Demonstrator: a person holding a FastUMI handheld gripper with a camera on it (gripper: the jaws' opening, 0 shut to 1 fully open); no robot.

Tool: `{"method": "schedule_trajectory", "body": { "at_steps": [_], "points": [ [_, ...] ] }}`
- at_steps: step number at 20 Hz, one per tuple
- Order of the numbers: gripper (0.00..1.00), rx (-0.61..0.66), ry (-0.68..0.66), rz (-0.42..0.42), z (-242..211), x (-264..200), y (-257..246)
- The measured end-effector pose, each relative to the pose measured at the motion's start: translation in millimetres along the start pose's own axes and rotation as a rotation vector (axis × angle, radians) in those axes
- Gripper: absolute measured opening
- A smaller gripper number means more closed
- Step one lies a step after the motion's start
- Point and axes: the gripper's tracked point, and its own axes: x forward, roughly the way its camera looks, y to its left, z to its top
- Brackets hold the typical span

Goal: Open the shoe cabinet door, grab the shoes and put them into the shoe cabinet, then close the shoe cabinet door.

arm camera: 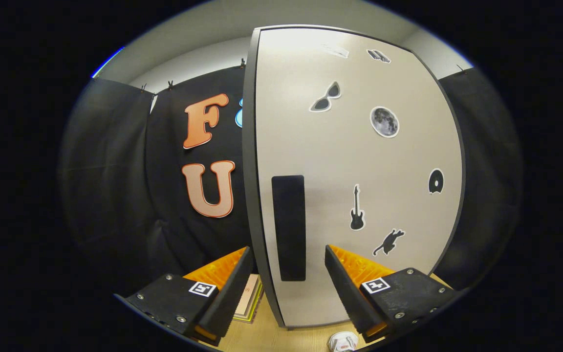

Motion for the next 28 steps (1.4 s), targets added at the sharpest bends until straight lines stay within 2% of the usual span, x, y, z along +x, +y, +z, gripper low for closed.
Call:
{"method": "schedule_trajectory", "body": {
  "at_steps": [2, 4, 7, 15, 21, 26, 28],
  "points": [
    [0.88, 0.008, -0.006, -0.009, 1, 14, -1],
    [0.77, 0.015, 0.027, -0.007, -6, 22, 0],
    [0.38, -0.008, 0.019, -0.032, -7, 24, -5],
    [0.3, -0.009, 0.049, 0.011, -7, -1, -3],
    [0.24, 0.02, 0.042, 0.014, -12, -64, -28],
    [0.24, 0.043, 0.048, -0.033, -16, -128, -70],
    [0.2, 0.045, 0.051, -0.04, -17, -144, -83]
  ]
}}
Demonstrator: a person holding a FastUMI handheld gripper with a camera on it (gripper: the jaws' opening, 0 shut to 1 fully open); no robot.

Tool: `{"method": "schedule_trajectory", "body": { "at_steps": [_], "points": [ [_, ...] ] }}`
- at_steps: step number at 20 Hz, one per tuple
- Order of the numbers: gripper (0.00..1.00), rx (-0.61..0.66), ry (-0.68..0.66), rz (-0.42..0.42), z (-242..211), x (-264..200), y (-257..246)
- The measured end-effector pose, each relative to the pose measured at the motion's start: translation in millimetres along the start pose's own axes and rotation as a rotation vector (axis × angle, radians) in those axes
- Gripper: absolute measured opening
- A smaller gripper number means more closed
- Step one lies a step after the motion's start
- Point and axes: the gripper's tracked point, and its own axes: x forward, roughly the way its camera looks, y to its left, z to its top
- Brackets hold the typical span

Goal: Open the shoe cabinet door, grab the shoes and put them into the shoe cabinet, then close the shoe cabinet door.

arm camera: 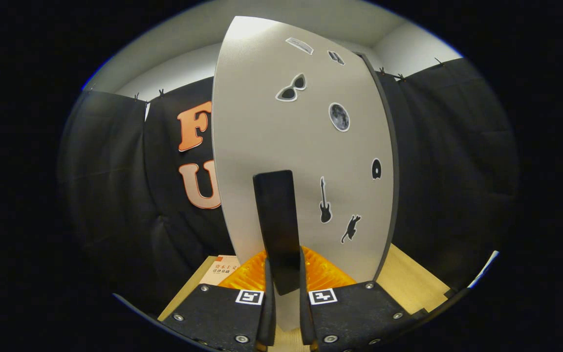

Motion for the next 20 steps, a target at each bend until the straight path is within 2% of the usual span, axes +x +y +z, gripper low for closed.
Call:
{"method": "schedule_trajectory", "body": {
  "at_steps": [8, 13, 17, 20],
  "points": [
    [0.19, 0.008, 0.014, -0.083, 1, -54, -66],
    [0.11, -0.018, 0.006, -0.205, 6, -82, -121],
    [0.09, -0.014, 0.016, -0.276, 5, -98, -174],
    [0.09, 0.018, 0.015, -0.28, 9, -106, -205]
  ]
}}
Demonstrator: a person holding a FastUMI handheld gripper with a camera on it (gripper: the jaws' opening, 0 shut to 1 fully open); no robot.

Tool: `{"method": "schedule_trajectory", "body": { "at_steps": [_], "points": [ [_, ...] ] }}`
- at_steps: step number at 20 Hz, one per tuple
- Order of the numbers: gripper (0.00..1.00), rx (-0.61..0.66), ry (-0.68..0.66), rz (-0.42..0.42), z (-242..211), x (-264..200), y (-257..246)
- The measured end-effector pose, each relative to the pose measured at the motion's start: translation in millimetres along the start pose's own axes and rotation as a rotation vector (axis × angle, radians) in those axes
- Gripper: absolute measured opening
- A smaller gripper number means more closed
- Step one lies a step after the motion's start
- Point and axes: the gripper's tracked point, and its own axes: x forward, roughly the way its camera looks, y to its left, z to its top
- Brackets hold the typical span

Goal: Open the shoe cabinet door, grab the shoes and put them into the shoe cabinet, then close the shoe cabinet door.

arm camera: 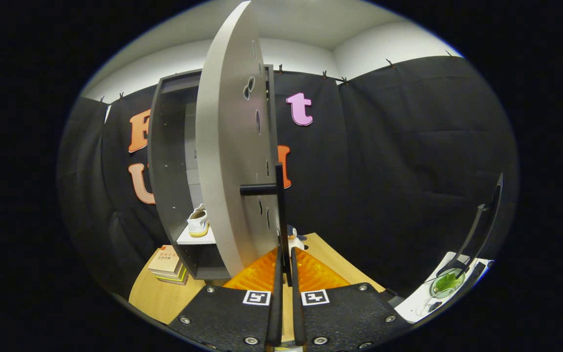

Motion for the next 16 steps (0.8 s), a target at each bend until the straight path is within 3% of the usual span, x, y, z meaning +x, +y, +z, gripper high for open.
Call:
{"method": "schedule_trajectory", "body": {
  "at_steps": [10, 16],
  "points": [
    [0.06, 0.013, 0.013, 0.115, 6, 13, -51],
    [0.06, 0.005, 0.011, 0.153, 7, 15, -55]
  ]
}}
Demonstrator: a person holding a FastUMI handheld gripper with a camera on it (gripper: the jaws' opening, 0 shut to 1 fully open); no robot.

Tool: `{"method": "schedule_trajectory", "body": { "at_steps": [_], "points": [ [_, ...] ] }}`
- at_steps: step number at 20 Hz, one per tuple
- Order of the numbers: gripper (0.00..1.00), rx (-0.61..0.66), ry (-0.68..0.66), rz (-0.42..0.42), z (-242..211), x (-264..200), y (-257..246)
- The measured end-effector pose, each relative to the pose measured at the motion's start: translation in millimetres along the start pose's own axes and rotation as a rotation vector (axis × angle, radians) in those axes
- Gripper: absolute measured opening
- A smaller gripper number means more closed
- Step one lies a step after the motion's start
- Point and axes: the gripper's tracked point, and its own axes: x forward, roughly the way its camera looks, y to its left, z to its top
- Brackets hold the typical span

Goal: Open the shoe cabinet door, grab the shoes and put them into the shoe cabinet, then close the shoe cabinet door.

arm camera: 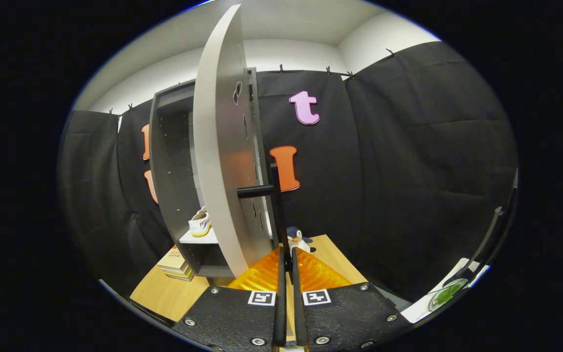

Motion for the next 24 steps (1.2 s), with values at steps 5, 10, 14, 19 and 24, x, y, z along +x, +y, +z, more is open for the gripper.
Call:
{"method": "schedule_trajectory", "body": {
  "at_steps": [5, 10, 14, 19, 24],
  "points": [
    [0.07, 0.018, -0.024, -0.015, 4, -12, -1],
    [0.06, 0.005, -0.041, -0.018, 10, -36, 11],
    [0.06, -0.012, -0.06, -0.015, 18, -61, 34],
    [0.05, -0.008, -0.042, 0.06, 0, -77, 92],
    [0.06, -0.002, 0.126, 0.167, -90, -56, 162]
  ]
}}
